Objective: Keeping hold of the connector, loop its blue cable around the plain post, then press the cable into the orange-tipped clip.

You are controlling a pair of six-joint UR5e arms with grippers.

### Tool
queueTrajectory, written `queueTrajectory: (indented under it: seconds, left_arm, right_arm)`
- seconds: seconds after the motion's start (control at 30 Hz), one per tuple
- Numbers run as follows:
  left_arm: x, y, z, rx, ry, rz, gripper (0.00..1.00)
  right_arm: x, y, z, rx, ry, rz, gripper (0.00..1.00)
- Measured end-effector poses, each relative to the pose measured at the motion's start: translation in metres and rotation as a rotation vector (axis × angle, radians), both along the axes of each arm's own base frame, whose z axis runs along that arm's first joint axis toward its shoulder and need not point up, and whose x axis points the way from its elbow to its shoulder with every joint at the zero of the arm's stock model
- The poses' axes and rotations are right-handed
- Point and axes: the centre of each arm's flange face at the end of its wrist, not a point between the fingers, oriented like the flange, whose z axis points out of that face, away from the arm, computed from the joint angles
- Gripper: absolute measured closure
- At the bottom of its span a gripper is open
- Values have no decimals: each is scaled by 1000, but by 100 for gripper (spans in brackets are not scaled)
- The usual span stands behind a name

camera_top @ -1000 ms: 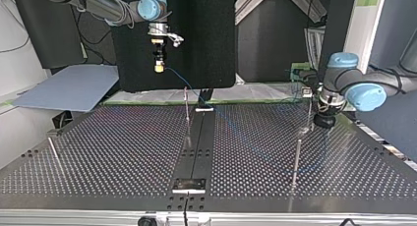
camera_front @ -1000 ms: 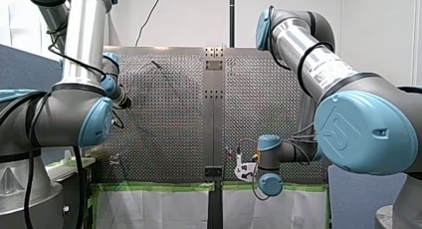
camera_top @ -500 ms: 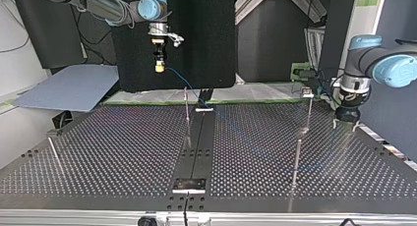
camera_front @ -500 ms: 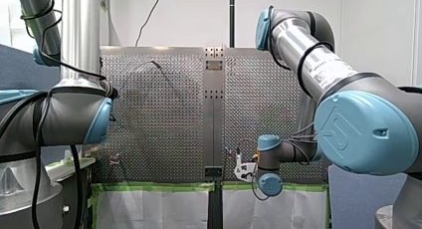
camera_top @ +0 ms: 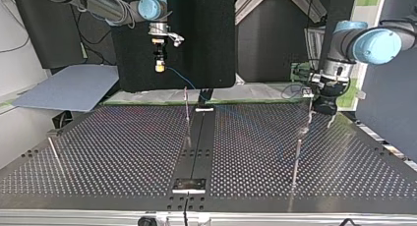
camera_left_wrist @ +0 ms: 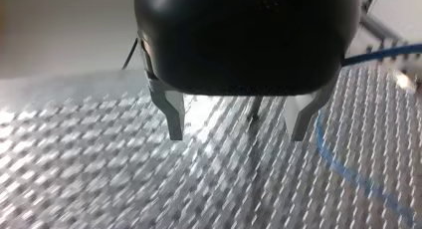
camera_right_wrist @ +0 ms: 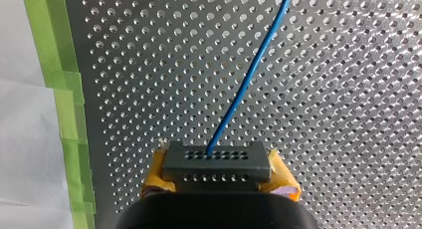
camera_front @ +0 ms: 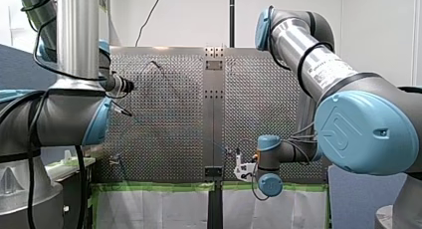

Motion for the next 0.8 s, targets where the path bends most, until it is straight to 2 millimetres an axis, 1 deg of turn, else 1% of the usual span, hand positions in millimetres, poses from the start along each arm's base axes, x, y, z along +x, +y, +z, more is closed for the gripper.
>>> queueTrajectory:
  seconds: [0.17,0.3,0.43,0.6,0.8]
  left_arm:
    - [-6,-22,19,-19,-66,-54,0]
    - [-7,-32,28,-39,-104,-82,0]
    - [-4,-34,31,-67,-133,-91,0]
    - [1,-34,31,-104,-158,-101,0]
    - [7,-29,35,-146,-198,-99,0]
  right_arm:
    - [0,0,0,0,0,0,100]
    - [0,0,0,0,0,1,100]
    - [1,0,0,0,0,1,100]
    - [0,0,0,0,0,1,100]
    - [1,1,0,0,0,1,100]
